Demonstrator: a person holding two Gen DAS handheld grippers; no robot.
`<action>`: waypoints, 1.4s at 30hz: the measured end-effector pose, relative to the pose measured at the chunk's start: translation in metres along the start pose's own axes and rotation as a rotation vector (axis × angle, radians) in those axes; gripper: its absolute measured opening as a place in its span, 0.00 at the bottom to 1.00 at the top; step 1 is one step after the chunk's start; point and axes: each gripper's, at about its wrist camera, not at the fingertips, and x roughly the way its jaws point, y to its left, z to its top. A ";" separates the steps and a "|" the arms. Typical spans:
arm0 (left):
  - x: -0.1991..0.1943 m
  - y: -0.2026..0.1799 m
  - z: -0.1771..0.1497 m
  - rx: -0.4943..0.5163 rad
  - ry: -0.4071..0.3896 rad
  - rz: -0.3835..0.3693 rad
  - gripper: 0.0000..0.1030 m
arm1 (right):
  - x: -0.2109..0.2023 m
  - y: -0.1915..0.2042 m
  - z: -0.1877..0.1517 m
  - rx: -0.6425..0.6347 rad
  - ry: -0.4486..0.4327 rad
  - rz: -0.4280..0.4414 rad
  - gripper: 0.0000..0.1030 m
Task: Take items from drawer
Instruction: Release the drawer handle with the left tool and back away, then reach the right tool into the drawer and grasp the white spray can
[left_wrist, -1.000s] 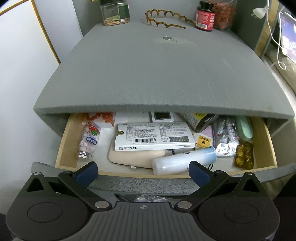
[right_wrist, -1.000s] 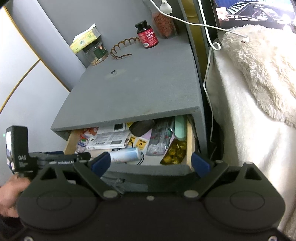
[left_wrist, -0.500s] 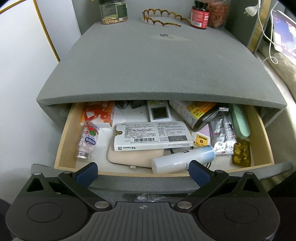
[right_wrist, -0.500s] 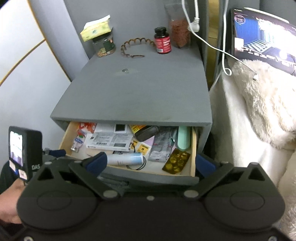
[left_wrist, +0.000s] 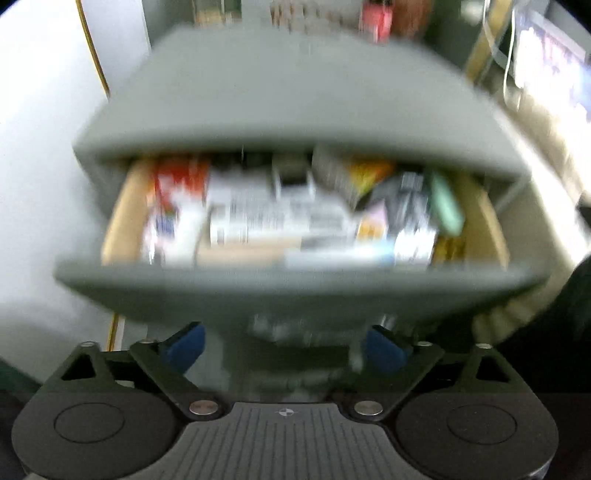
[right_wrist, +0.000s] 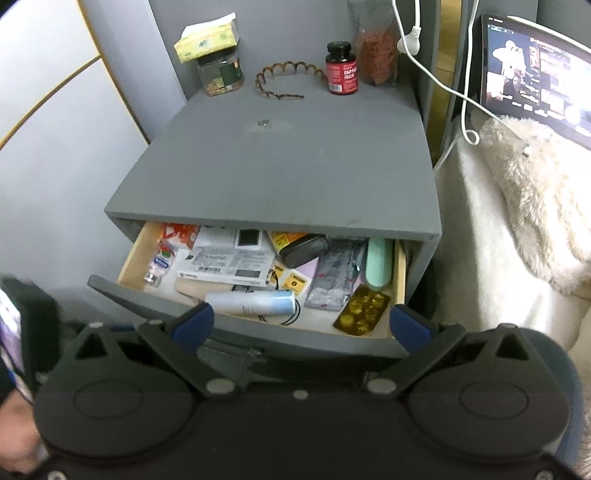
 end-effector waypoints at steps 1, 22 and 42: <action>0.001 -0.001 0.005 0.000 -0.012 0.018 1.00 | 0.000 0.002 0.000 -0.005 -0.001 0.000 1.00; 0.035 0.002 0.014 0.010 0.021 0.112 0.98 | 0.006 0.007 -0.002 -0.023 0.009 0.035 1.00; -0.062 0.064 0.015 -0.140 -0.193 -0.009 1.00 | 0.136 0.054 0.052 -0.458 0.245 0.254 0.60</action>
